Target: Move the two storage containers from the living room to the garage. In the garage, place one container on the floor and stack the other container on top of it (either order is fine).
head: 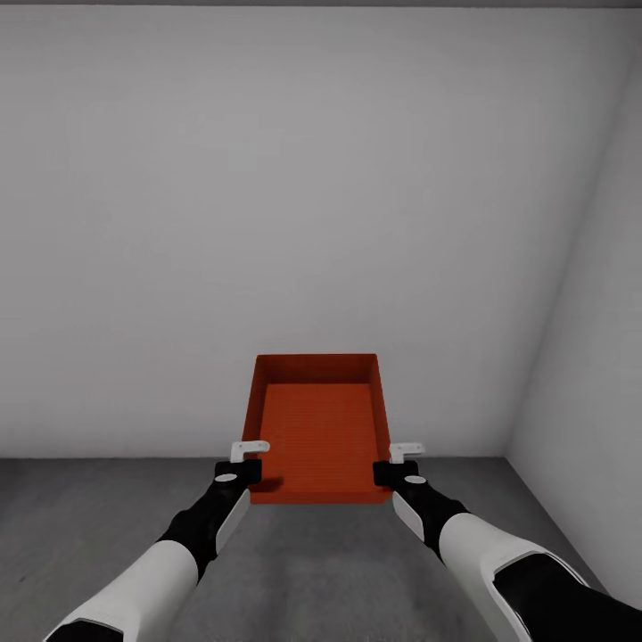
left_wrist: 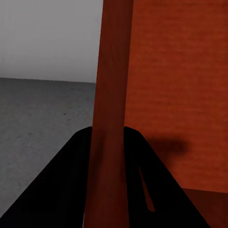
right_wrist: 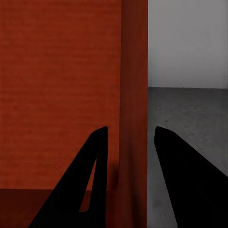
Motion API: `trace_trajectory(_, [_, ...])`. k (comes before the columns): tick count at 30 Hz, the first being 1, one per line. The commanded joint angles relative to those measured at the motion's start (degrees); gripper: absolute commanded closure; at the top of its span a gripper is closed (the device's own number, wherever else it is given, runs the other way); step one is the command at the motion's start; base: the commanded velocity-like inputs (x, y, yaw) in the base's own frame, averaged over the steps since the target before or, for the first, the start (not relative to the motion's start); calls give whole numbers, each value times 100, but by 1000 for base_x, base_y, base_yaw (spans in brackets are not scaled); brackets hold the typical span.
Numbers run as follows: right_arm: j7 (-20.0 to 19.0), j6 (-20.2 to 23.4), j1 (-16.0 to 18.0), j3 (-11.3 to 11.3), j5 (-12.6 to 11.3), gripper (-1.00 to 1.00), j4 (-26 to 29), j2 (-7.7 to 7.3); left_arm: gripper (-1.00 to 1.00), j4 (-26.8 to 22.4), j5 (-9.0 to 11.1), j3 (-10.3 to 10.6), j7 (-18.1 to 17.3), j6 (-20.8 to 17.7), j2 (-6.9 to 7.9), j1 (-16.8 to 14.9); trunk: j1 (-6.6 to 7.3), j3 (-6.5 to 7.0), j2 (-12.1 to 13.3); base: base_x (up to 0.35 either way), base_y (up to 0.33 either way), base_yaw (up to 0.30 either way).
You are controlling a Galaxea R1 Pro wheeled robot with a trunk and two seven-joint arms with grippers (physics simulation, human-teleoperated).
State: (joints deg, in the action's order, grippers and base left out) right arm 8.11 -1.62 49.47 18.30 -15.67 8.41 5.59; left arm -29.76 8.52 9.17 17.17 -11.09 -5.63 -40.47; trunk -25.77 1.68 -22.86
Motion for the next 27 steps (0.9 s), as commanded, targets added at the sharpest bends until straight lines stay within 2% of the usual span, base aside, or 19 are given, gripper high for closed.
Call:
trace_trajectory(1, [42, -22, 2, -99, -83, 100, -103, -76, 100, -30, -114, -99, 366, -25, 18, -5, -2, -11, -6, 0, 0, -33])
trace_trajectory(27, [42, -23, 2, -99, -85, 100, -103, -76, 100, -22, -114, -95, 368, -33, 13, -5, -2, -246, -6, 0, 0, -2])
